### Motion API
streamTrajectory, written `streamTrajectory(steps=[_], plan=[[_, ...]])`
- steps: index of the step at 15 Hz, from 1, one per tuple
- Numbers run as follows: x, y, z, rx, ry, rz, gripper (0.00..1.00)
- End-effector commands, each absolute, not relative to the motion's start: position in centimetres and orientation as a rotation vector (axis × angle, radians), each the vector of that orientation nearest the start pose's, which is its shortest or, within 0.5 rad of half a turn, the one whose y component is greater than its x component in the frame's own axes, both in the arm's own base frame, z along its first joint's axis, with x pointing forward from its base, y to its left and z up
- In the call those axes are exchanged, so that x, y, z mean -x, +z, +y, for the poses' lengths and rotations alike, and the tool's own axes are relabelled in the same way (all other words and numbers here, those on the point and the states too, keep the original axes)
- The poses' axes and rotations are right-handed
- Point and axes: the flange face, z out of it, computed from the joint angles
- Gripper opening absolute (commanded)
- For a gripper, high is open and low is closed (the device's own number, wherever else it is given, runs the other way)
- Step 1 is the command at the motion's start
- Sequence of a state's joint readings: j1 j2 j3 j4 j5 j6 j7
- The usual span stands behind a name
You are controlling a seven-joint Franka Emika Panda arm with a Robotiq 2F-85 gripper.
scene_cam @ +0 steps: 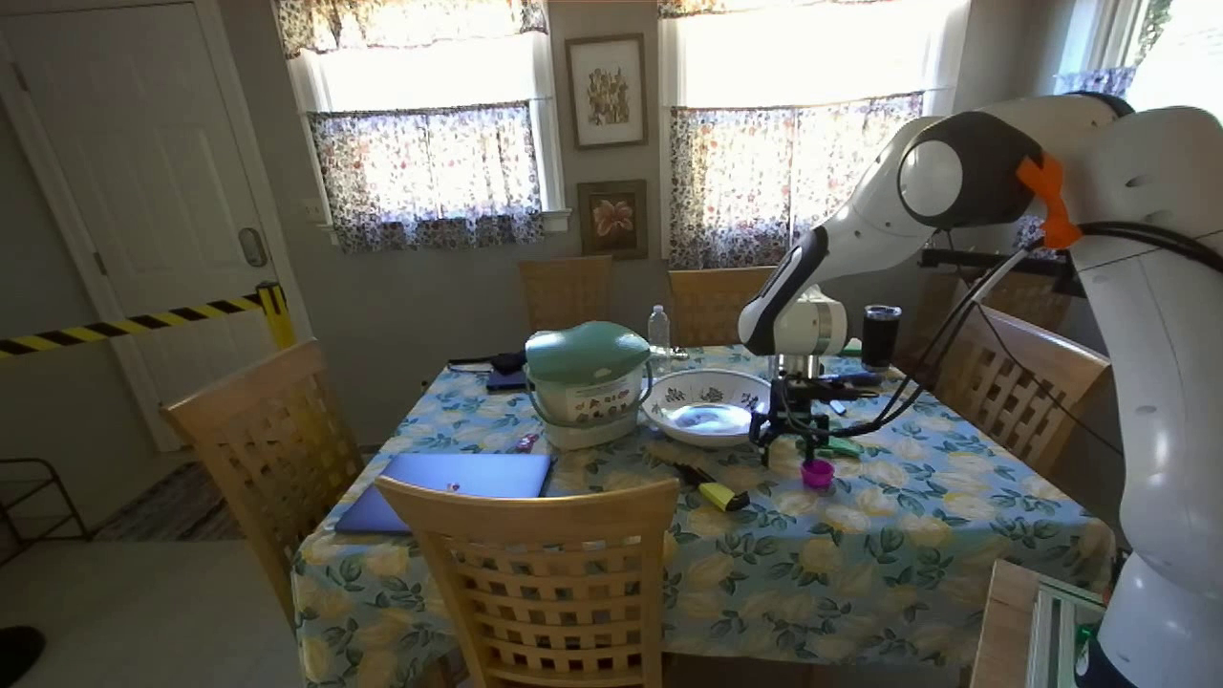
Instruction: Put the pink lid in the bowl
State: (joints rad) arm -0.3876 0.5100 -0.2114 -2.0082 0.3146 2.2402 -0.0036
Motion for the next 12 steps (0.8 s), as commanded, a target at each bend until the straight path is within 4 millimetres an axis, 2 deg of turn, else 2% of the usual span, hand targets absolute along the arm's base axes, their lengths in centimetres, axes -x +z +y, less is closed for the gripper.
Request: streamTrajectory(steps=[1, 3, 4, 5, 7, 11, 12], plan=[[-48.66, 17.45, -31.33, 2.690, 0.309, 1.200, 0.75], [-48.66, 17.07, -31.21, 2.690, 0.320, 1.206, 0.74], [-48.67, 16.91, -31.15, 2.692, 0.325, 1.207, 0.69], [-48.67, 16.83, -31.09, 2.693, 0.328, 1.206, 0.54], [-48.67, 16.68, -30.98, 2.693, 0.334, 1.205, 0.35], [-48.61, 16.84, -31.09, 2.691, 0.341, 1.198, 0.06], [-48.49, 17.18, -31.20, 2.694, 0.335, 1.194, 0.02]])
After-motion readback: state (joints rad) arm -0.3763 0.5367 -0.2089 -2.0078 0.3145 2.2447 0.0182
